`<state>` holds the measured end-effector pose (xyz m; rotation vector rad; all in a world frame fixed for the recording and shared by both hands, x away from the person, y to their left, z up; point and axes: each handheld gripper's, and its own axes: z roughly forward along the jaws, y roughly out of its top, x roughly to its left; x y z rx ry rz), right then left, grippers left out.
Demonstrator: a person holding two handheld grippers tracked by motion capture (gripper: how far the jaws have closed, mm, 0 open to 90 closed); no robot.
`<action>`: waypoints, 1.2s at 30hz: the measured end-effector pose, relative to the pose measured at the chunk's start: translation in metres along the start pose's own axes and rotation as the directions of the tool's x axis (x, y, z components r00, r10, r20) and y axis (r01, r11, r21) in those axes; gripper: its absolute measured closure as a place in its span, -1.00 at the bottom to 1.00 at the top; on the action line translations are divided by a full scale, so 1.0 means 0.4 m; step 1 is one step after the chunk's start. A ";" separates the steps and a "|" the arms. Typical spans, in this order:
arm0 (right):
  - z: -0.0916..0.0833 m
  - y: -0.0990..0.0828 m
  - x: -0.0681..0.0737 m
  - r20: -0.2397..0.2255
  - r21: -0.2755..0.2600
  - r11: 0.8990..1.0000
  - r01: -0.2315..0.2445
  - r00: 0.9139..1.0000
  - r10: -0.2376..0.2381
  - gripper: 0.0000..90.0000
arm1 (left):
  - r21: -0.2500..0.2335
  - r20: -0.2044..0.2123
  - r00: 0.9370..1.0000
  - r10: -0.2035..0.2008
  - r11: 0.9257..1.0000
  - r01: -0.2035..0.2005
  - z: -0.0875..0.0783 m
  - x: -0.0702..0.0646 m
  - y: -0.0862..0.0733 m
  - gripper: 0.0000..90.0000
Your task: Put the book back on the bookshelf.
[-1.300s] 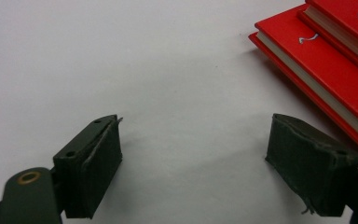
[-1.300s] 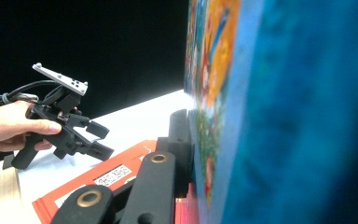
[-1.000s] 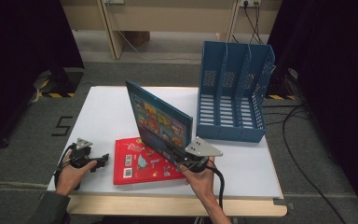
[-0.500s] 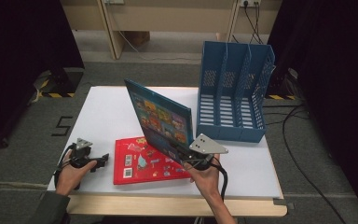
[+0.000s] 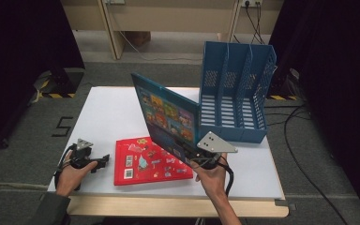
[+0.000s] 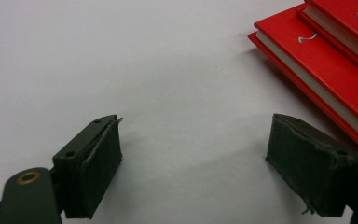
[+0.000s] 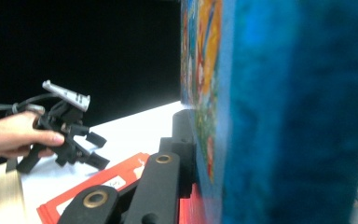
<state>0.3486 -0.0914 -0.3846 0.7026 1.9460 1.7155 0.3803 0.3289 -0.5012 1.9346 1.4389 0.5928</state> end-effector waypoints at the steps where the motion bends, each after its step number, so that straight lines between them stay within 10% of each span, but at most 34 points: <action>1: -0.004 0.005 -0.003 0.000 -0.013 1.000 -0.005 1.000 0.005 0.84 | 0.001 0.000 1.000 0.000 1.000 0.000 0.000 0.000 0.000 -0.64; 17: -0.150 0.105 -0.083 0.173 -0.126 0.992 0.013 0.985 0.009 0.84 | 0.010 0.007 1.000 0.006 1.000 -0.006 0.001 0.002 0.005 -0.64; 26: -0.236 0.126 -0.138 0.341 -0.141 0.989 0.042 0.940 0.008 0.84 | 0.014 0.020 1.000 0.023 1.000 -0.023 0.014 -0.011 0.017 -0.68; 36: -0.187 0.109 -0.196 0.425 -0.127 0.992 0.011 0.904 0.044 0.84 | 0.003 0.021 1.000 0.011 1.000 -0.011 0.021 0.002 0.025 -0.64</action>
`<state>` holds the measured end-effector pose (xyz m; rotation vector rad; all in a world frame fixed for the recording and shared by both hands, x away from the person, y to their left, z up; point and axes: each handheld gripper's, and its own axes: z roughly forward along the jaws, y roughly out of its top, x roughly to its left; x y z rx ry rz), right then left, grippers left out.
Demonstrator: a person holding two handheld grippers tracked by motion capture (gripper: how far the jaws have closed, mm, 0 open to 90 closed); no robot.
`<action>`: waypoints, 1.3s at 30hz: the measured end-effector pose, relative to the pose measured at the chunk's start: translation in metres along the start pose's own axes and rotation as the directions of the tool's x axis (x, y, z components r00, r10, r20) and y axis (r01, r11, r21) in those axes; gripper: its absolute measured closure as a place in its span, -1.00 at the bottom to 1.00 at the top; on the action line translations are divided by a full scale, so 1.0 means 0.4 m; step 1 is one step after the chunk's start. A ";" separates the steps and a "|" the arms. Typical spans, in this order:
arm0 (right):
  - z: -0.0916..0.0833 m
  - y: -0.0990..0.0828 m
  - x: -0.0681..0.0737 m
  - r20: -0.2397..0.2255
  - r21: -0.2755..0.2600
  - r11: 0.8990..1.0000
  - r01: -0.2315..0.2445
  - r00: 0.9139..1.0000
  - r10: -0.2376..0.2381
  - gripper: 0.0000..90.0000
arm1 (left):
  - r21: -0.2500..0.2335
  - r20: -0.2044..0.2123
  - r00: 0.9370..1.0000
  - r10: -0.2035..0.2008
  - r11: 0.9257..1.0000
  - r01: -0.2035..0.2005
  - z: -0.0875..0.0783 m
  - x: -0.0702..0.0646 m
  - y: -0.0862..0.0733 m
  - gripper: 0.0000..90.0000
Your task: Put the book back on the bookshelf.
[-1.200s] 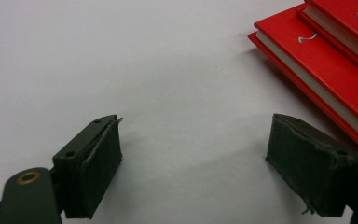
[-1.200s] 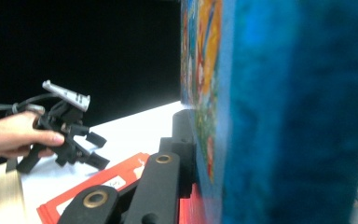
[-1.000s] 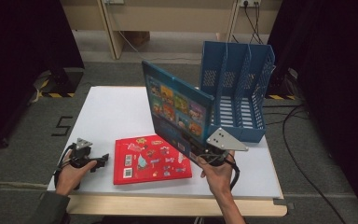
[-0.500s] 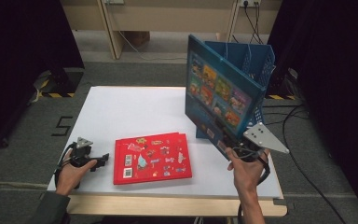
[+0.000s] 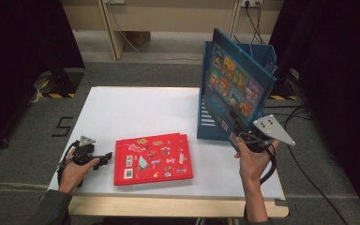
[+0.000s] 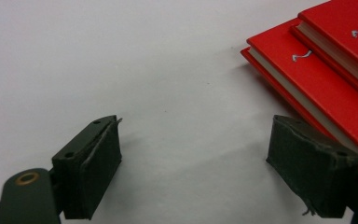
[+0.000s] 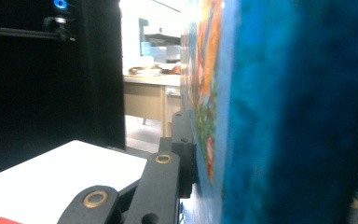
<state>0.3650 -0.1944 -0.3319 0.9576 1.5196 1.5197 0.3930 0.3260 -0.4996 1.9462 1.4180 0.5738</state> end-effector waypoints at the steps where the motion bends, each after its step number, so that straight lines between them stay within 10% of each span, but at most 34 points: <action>1: 0.024 -0.006 -0.007 0.021 0.002 1.000 0.000 1.000 0.000 0.84 | 0.001 -0.006 1.000 -0.007 1.000 0.007 -0.001 0.009 -0.001 -0.65; 20: 0.305 -0.063 -0.035 0.259 0.043 0.998 -0.042 0.966 0.030 0.84 | -0.013 -0.029 0.999 -0.018 1.000 0.017 0.001 0.025 -0.008 -0.68; 26: 0.355 -0.086 -0.025 0.268 0.037 0.993 -0.114 0.958 0.100 0.84 | -0.012 -0.029 0.999 -0.020 1.000 0.020 0.000 0.024 -0.008 -0.68; 39: 0.446 -0.123 0.013 0.326 0.085 0.992 -0.096 0.943 0.063 0.83 | -0.010 -0.032 0.999 -0.021 1.000 0.020 -0.001 0.023 -0.008 -0.68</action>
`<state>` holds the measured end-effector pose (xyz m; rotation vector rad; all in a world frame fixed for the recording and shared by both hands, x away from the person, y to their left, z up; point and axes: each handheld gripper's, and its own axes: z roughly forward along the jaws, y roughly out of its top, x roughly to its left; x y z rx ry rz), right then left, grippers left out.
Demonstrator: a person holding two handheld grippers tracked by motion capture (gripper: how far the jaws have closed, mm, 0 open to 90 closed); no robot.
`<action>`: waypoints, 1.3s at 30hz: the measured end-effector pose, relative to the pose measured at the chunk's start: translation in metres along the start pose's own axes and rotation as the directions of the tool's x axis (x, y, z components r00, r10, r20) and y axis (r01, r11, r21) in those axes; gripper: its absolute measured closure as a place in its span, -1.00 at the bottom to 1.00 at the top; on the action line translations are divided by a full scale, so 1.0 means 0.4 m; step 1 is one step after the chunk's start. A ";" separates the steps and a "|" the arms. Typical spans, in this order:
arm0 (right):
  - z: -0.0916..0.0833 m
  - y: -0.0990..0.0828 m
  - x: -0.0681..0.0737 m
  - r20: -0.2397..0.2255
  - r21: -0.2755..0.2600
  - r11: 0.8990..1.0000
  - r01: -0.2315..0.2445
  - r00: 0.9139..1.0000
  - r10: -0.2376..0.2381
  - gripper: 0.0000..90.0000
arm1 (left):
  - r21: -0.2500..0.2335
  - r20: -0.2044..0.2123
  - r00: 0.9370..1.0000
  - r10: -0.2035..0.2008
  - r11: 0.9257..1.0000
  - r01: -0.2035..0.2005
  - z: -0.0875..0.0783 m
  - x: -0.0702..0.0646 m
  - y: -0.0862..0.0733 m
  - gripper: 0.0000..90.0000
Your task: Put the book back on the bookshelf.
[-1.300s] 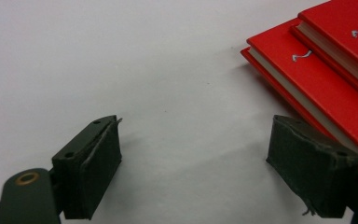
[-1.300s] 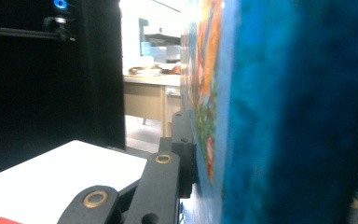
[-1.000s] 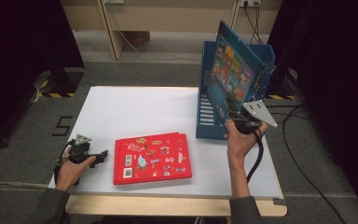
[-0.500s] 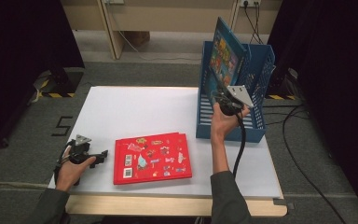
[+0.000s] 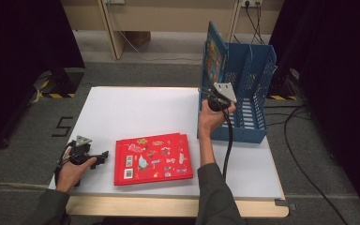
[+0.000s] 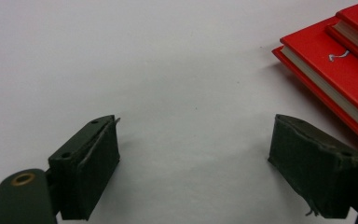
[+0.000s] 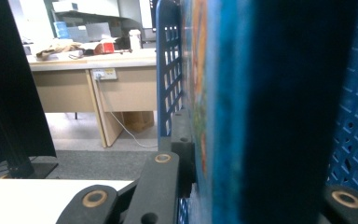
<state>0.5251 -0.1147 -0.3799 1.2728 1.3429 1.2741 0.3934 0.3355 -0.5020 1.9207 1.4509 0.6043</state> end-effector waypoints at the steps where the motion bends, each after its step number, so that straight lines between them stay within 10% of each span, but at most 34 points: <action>1: 0.005 -0.002 0.004 0.001 0.000 1.000 -0.008 1.000 0.008 0.83 | 0.000 0.000 1.000 0.000 1.000 0.000 0.000 0.000 0.000 -0.68; 23: -0.015 -0.074 0.026 -0.041 0.123 0.991 0.049 0.998 -0.045 0.66 | 0.003 -0.002 1.000 -0.002 1.000 0.002 0.000 -0.001 0.001 -0.68; 39: -0.117 -0.056 0.015 -0.201 0.153 0.980 0.124 0.975 -0.092 0.48 | 0.002 -0.004 1.000 -0.005 1.000 0.005 0.000 -0.002 0.000 -0.68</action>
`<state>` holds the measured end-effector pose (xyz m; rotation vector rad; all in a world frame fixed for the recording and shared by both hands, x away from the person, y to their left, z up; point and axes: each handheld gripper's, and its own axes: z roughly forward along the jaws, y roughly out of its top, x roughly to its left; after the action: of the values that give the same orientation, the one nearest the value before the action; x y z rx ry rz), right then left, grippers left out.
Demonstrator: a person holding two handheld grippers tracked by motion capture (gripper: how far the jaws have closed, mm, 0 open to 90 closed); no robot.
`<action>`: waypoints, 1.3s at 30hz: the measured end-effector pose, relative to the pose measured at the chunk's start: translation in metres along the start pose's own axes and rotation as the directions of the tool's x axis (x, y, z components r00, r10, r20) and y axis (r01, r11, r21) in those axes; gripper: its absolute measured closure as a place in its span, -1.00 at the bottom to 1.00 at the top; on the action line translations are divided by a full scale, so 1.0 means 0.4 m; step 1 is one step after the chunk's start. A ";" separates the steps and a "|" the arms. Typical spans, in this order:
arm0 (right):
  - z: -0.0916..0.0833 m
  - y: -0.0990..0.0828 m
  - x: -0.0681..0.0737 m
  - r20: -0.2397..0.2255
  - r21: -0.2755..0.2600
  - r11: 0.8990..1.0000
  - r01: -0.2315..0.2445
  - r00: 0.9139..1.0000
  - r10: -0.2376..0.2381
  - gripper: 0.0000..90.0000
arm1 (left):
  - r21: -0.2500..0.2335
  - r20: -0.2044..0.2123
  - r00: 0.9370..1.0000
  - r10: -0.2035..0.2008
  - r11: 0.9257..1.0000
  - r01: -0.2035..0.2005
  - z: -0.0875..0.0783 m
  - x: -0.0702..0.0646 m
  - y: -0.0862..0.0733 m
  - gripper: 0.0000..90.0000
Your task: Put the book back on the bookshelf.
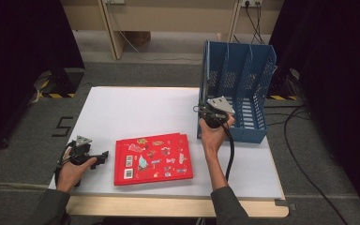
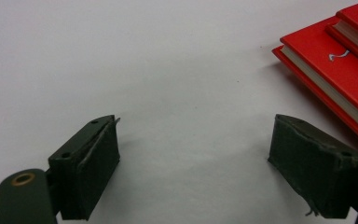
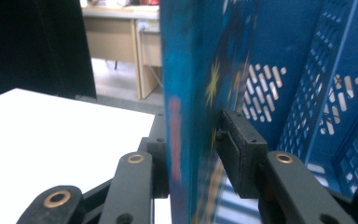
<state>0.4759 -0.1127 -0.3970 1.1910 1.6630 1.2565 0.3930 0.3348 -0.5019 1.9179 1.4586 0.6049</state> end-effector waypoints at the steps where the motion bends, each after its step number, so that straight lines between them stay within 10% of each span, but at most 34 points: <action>1: -0.004 -0.005 0.000 -0.007 0.002 1.000 0.003 1.000 -0.003 0.48 | -0.001 0.000 1.000 -0.001 1.000 0.001 0.000 0.000 0.000 -0.68; 27: 0.060 0.005 -0.014 -0.017 -0.008 0.999 -0.040 0.999 0.040 0.39 | 0.000 0.000 1.000 -0.001 1.000 0.001 0.000 0.000 0.000 -0.68; 39: -0.099 -0.015 -0.014 -0.089 0.022 1.000 0.000 0.996 0.002 -0.07 | 0.005 0.011 1.000 -0.003 1.000 0.003 -0.016 0.001 -0.001 -0.64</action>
<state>0.4396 -0.1303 -0.3923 1.1644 1.7449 1.3117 0.3883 0.3365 -0.4978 1.9190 1.4574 0.5892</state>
